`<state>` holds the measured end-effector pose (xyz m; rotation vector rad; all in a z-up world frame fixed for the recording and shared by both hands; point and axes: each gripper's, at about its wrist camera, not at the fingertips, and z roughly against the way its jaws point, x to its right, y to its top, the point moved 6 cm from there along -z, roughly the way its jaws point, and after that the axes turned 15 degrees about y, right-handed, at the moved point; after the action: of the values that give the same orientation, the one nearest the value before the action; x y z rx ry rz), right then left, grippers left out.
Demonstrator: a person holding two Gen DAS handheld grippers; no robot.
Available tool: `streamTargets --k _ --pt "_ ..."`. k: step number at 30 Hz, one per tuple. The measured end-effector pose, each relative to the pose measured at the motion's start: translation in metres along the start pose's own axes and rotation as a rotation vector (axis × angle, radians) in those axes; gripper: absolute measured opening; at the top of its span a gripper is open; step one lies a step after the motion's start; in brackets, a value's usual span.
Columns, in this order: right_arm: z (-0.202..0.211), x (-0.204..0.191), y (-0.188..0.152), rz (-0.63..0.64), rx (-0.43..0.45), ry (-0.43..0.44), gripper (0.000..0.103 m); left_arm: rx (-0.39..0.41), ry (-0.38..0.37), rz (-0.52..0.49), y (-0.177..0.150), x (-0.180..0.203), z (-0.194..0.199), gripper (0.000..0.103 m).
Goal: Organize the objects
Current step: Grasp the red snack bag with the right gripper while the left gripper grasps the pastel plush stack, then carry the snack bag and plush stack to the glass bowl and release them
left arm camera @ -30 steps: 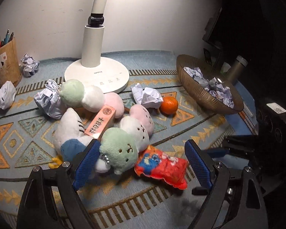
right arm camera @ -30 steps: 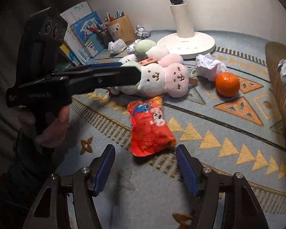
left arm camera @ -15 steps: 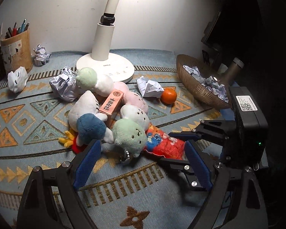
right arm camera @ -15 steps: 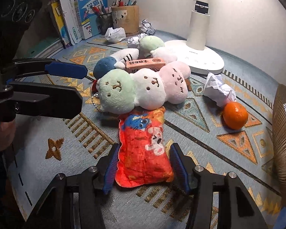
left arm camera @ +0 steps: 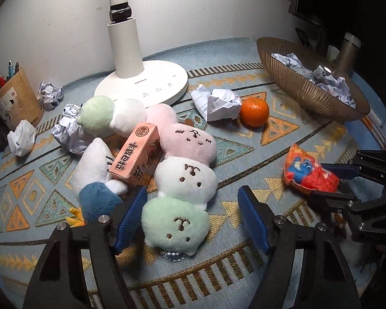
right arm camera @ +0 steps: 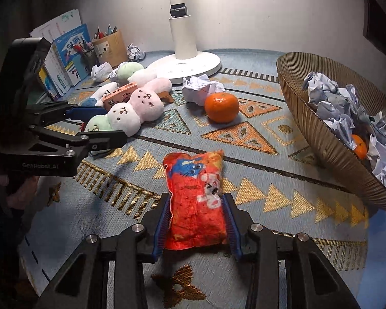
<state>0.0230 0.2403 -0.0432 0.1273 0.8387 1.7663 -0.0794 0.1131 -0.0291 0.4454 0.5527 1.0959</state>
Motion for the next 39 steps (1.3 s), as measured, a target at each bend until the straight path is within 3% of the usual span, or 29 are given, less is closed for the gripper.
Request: streamTargets --k 2,6,9,12,16,18,19,20,21,22,27,30,32,34,37,39 --pt "0.001 -0.001 -0.002 0.001 0.013 0.003 0.039 -0.002 0.019 0.011 0.001 0.0 -0.002 0.05" --pt "0.005 -0.002 -0.004 -0.009 0.02 0.012 0.039 0.015 0.006 0.046 -0.002 -0.001 0.009 0.046" --pt "0.01 -0.004 -0.005 -0.064 0.02 0.071 0.039 0.022 -0.05 0.138 -0.01 -0.001 0.036 0.041" --pt "0.022 -0.012 -0.008 -0.091 0.046 0.131 0.039 0.005 -0.099 0.24 -0.03 0.003 0.058 0.041" --pt "0.017 -0.012 -0.018 -0.1 0.02 0.091 0.039 -0.022 -0.08 0.251 -0.06 0.016 0.061 0.042" --pt "0.014 -0.008 -0.022 -0.123 0.006 0.096 0.04 -0.006 -0.042 0.229 -0.064 0.019 0.061 0.051" --pt "0.015 -0.007 -0.02 -0.13 0.017 0.101 0.042 -0.007 -0.024 0.222 -0.064 0.019 0.059 0.064" --pt "0.016 -0.007 -0.02 -0.136 0.021 0.101 0.053 -0.002 -0.012 0.223 -0.063 0.017 0.059 0.081" --pt "0.018 -0.006 -0.019 -0.14 0.03 0.092 0.067 0.012 -0.017 0.222 -0.061 0.016 0.059 0.087" --pt "0.019 -0.006 -0.017 -0.141 0.045 0.082 0.07 0.028 -0.028 0.215 -0.058 0.017 0.06 0.09" --pt "0.01 -0.01 -0.01 -0.145 0.036 0.079 0.07 0.023 0.015 0.119 -0.052 0.032 0.049 0.086" --pt "0.002 -0.009 -0.009 -0.117 0.02 -0.024 0.07 -0.017 0.006 0.108 -0.057 0.036 0.039 0.065" --pt "-0.001 -0.01 -0.006 -0.096 0.019 -0.045 0.065 -0.006 0.029 0.102 -0.058 0.037 0.038 0.051" --pt "-0.006 -0.015 -0.005 -0.07 0.01 -0.052 0.052 0.001 0.039 0.092 -0.057 0.039 0.039 0.046" --pt "-0.006 -0.024 -0.004 0.001 0.015 -0.087 0.038 0.004 0.025 0.107 -0.055 0.04 0.043 0.046" --pt "0.003 -0.03 -0.007 0.014 0.036 -0.009 0.026 0.035 0.01 0.118 -0.05 0.041 0.054 0.046"
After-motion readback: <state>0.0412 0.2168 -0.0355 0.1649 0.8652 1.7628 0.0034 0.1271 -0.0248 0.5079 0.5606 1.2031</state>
